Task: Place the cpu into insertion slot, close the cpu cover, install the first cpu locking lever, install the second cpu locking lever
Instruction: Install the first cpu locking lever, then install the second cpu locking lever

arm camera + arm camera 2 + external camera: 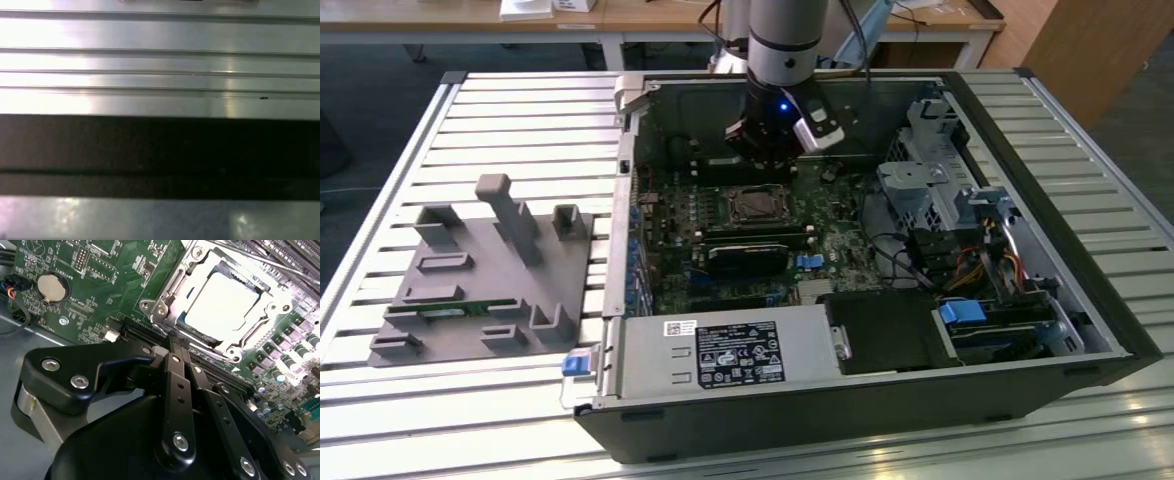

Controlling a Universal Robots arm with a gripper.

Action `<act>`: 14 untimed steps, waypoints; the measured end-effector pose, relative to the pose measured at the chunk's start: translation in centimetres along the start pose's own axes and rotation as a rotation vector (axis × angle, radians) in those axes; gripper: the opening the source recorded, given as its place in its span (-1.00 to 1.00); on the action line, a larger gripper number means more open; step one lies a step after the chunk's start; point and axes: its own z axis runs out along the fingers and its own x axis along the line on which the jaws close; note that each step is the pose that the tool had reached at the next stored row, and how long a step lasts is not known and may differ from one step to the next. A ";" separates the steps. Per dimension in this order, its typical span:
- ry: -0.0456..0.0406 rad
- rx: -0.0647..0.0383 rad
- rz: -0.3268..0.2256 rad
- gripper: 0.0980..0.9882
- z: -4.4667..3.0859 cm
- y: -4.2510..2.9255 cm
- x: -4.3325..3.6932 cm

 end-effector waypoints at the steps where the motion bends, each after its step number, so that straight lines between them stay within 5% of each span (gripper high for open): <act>1: 0.0000 0.000 0.000 -0.98 0.00 -0.04 0.00; 14: 0.0000 0.000 0.000 -0.98 -0.03 -0.45 -0.08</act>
